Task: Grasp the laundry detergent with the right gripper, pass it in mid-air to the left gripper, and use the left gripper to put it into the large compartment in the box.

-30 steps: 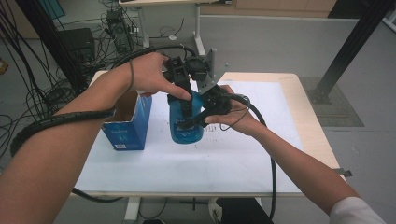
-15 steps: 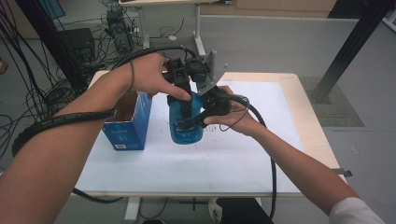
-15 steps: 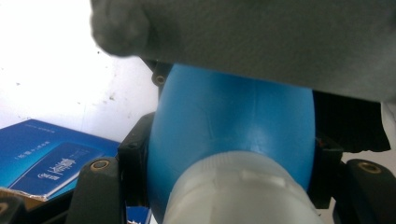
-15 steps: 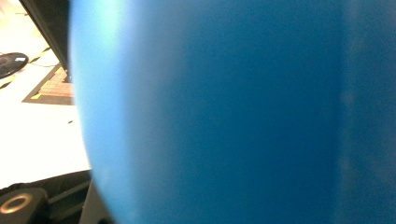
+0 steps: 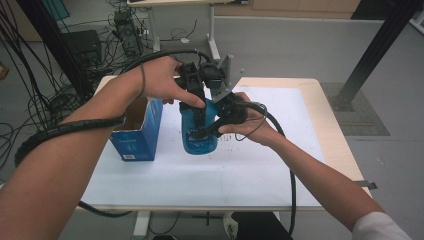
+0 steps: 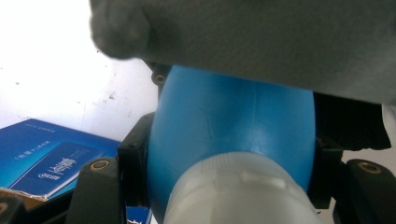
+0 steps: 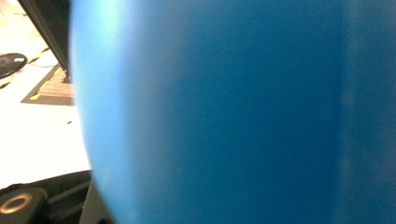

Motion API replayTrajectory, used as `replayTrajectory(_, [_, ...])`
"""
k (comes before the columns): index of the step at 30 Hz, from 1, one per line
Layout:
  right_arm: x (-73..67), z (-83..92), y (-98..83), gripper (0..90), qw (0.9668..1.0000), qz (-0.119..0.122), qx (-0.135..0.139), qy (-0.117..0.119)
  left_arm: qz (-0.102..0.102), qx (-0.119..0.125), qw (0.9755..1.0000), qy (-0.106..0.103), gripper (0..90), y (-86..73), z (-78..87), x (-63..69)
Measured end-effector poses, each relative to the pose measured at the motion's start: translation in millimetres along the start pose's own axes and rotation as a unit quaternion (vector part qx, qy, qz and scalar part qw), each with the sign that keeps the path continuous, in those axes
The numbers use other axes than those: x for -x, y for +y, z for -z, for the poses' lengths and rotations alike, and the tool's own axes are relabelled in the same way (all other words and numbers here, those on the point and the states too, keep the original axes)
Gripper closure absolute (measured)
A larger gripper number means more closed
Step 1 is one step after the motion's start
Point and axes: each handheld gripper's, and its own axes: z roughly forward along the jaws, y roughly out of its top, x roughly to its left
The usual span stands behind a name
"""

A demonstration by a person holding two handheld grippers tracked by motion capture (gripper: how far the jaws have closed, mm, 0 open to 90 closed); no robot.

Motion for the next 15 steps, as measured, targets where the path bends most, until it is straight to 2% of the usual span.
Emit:
replayTrajectory(12, [-0.2,-0.3,-0.8,43.9,1.0,-0.004,0.0,0.002,0.001,-0.004,1.0,0.001,36.0,1.0,-0.6,-0.5])
replayTrajectory(15, [0.8,-0.4,-0.9,44.0,1.0,0.001,0.0,-0.002,0.001,-0.007,1.0,-0.001,36.0,1.4,-1.0,-1.0])
